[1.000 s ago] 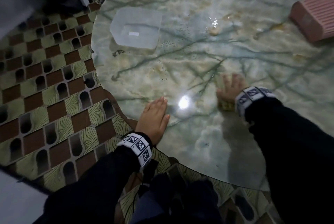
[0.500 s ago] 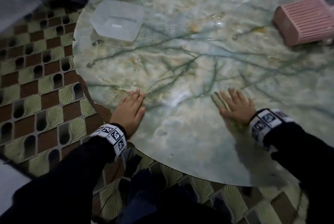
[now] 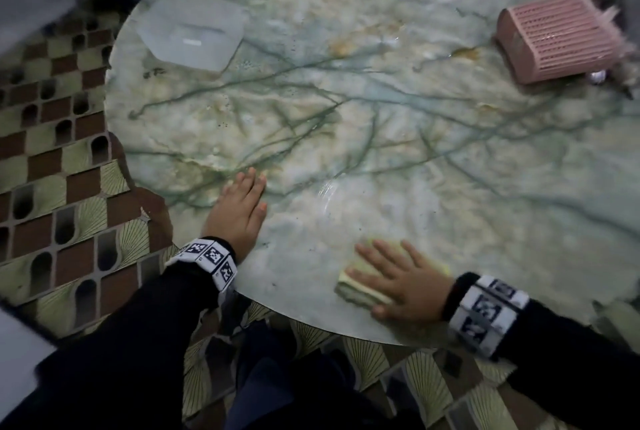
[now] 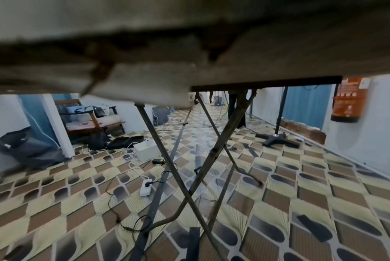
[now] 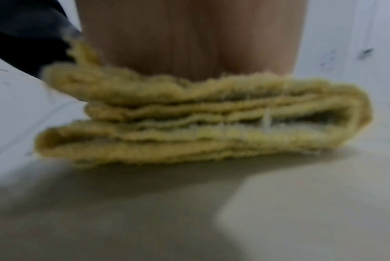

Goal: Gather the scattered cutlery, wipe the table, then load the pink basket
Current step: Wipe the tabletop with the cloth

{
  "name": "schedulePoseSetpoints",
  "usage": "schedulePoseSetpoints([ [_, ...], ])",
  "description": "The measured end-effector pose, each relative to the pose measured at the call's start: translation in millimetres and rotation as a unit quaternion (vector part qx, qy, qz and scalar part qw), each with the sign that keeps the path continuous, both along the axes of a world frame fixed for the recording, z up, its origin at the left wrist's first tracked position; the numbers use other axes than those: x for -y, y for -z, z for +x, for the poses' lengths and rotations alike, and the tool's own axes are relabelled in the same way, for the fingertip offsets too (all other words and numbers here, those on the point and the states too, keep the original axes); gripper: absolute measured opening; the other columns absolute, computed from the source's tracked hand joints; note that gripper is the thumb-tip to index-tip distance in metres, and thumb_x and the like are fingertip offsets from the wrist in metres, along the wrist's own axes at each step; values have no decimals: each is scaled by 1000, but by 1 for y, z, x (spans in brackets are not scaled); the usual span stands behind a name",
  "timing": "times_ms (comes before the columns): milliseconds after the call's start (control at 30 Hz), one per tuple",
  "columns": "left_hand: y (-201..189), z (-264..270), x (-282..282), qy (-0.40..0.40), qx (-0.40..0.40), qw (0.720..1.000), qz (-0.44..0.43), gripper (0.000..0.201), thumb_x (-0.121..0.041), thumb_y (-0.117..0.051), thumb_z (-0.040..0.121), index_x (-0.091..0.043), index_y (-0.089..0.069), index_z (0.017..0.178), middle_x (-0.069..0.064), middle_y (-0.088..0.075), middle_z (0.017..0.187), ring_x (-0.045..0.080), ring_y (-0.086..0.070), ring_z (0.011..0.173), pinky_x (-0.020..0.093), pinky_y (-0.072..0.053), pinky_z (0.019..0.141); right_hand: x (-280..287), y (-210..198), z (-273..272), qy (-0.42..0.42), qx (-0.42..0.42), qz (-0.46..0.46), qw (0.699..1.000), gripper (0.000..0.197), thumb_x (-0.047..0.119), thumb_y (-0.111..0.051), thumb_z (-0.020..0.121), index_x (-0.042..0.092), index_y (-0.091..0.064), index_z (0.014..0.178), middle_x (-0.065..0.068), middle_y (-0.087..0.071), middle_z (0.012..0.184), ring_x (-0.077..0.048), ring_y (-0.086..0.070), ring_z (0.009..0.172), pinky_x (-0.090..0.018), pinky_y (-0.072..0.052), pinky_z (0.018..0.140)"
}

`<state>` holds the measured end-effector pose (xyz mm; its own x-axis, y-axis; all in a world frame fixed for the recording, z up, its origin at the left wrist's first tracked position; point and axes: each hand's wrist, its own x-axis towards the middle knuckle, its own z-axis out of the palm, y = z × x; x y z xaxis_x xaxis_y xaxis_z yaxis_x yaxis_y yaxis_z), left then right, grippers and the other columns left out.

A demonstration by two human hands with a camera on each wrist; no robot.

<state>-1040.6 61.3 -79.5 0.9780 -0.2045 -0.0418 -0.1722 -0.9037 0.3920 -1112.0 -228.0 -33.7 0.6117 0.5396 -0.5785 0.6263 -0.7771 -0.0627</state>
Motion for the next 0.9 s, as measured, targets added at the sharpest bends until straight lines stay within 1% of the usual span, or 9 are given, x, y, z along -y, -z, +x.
schedulePoseSetpoints([
  [100, 1, 1, 0, -3, -2, 1000, 17, 66, -43, -17, 88, -14, -21, 147, 3, -12, 156, 17, -6, 145, 29, 1, 115, 43, -2, 47, 175, -6, -28, 984, 96, 72, 6, 53, 35, 25, 140, 4, 34, 148, -18, 19, 143, -43, 2, 115],
  [233, 1, 0, 0, -7, 3, 1000, 7, 65, -43, -18, 88, -15, -24, 147, 3, -15, 156, 16, -8, 144, 31, -1, 115, 27, 13, 108, 345, 52, 23, 937, 67, 55, -28, 94, 36, 6, 148, 0, 16, 157, -24, 6, 146, -50, -4, 114],
  [333, -2, 1, 2, -7, -2, 1000, 17, 63, -41, -19, 89, -16, -23, 147, 2, -15, 156, 15, -8, 145, 33, -1, 116, -31, 18, 96, 272, 153, 67, 948, 61, 51, -17, 96, 29, 1, 150, -9, 11, 157, -32, -25, 141, -53, -18, 109],
  [400, -2, 1, 2, -8, -7, 999, 47, 63, -43, -16, 89, -19, -22, 147, 0, -14, 156, 14, -7, 145, 36, 2, 116, -65, 12, 58, 139, 113, 86, 980, 60, 49, -24, 93, 29, -14, 149, -9, 2, 157, -27, -16, 143, -61, -22, 108],
  [500, -4, -1, 2, -8, 11, 994, 109, 66, -48, -8, 88, -22, -25, 147, -3, -17, 155, 13, -9, 144, 36, 22, 110, -52, 12, -10, 28, 21, 64, 997, 72, 55, -29, 89, 37, 12, 146, 0, 12, 157, -20, -3, 144, -54, -17, 113],
  [567, -9, -5, 5, 2, 16, 990, 139, 68, -47, -6, 87, -21, -33, 144, -1, -25, 153, 17, -17, 143, 32, 31, 104, -8, 5, -31, 102, 32, 45, 993, 84, 69, -20, 77, 37, 21, 143, -1, 15, 157, -22, -29, 137, -49, -34, 104],
  [667, -18, -9, 14, 25, 17, 989, 145, 65, -44, -10, 88, -20, -39, 141, 0, -34, 149, 19, -25, 141, 33, 31, 105, 81, -1, -11, 237, -29, 10, 971, 89, 90, 6, 59, 45, 34, 131, 5, 44, 140, -19, 11, 144, -52, -6, 114],
  [800, -22, -12, 53, 80, 42, 990, 110, 64, -41, -10, 87, -23, -30, 145, -4, -26, 152, 12, -16, 143, 34, 23, 109, 162, 1, 49, 513, 23, -30, 858, 74, 64, -21, 89, 31, 6, 149, -3, 16, 157, -28, 10, 145, -49, -3, 117],
  [900, -17, -17, 76, 111, 25, 989, 90, 68, -46, -2, 85, -28, -24, 147, -6, -21, 154, 8, -8, 144, 32, 20, 109, 126, 3, 83, 511, 61, -5, 858, 77, 62, -14, 87, 21, 3, 150, -12, 10, 157, -36, 7, 144, -45, 1, 116],
])
